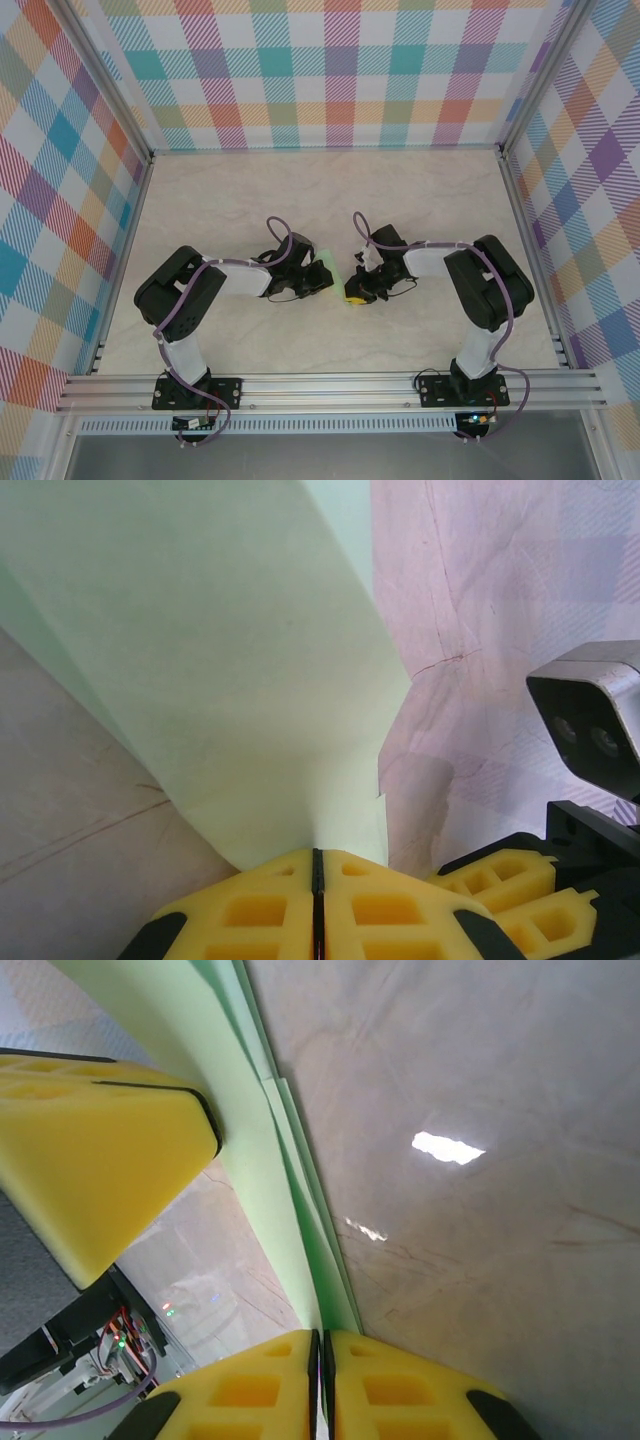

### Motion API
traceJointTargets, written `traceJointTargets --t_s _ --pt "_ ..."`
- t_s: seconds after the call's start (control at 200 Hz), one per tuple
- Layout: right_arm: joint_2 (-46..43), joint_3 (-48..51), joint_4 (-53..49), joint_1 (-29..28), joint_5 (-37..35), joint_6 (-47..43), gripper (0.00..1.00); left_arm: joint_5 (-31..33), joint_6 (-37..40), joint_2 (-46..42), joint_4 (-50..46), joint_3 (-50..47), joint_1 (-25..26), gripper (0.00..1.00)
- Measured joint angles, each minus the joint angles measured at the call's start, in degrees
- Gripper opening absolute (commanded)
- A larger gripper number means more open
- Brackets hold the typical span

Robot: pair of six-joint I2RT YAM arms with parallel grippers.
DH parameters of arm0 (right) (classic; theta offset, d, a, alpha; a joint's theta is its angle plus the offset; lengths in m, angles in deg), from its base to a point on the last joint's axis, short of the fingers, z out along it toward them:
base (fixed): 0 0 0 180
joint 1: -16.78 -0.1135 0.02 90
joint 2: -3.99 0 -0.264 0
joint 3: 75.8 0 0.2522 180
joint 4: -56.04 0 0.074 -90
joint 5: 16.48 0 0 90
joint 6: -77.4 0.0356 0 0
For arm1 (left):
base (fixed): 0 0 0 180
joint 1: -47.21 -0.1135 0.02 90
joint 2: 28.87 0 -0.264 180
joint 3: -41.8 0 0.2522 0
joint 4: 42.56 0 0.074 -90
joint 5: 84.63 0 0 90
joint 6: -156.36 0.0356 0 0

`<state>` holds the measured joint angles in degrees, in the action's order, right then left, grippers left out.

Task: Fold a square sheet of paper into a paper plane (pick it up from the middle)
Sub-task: Fold the wing for the fifth time at the center of the table.

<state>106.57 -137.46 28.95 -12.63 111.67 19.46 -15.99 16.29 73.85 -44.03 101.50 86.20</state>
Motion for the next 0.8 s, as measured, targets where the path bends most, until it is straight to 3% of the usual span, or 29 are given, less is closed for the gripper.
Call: traceJointTargets --t_s 0.8 --pt "-2.16 1.46 -3.52 -0.33 -1.88 -2.16 0.13 0.00 0.00 0.00 -0.20 0.09 0.00 0.09"
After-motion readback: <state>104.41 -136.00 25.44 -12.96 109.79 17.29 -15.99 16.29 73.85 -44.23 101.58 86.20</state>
